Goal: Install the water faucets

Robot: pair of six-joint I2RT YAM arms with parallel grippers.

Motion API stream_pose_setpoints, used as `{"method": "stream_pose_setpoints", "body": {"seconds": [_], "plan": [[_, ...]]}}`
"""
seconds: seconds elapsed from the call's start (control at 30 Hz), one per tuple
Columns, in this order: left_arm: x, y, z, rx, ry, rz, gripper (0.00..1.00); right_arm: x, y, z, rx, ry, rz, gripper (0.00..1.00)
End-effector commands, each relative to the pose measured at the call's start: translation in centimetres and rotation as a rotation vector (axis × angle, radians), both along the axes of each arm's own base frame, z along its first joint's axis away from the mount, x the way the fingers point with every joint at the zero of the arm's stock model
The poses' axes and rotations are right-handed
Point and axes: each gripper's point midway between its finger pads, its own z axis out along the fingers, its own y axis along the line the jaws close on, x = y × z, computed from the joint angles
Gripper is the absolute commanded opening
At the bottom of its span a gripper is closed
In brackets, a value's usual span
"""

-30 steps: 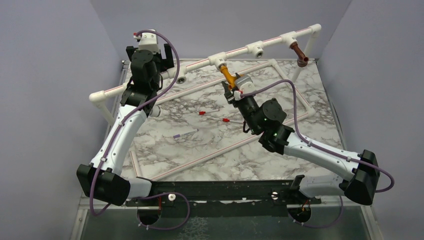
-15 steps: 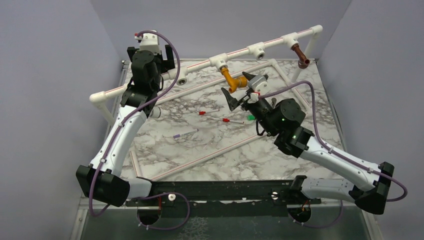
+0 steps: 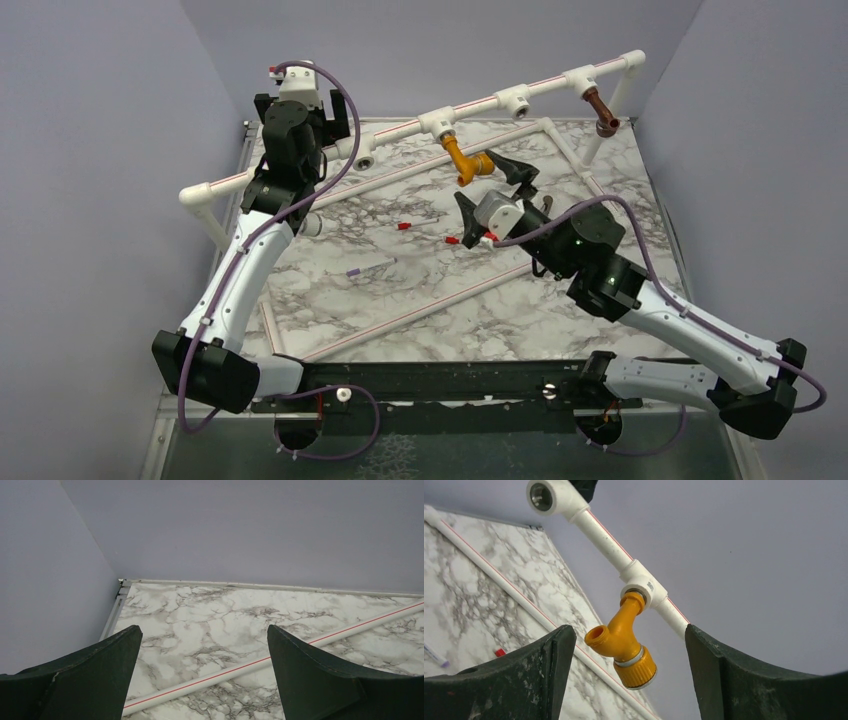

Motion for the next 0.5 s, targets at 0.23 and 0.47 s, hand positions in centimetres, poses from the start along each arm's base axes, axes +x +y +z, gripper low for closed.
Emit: {"method": "stream_pose_setpoints", "body": {"seconds": [0.23,0.47], "plan": [[-0.1,-1.2,-8.1,0.046,0.243,-0.047,0.97,2.9,1.3,-2.1,-0.266,-0.221,-0.109,0.73],[0.0,-1.2,-8.1,0.047,0.245,-0.046,0.97,5.0,0.6,-2.0,-0.250,-0.252,-0.256,0.54]]}}
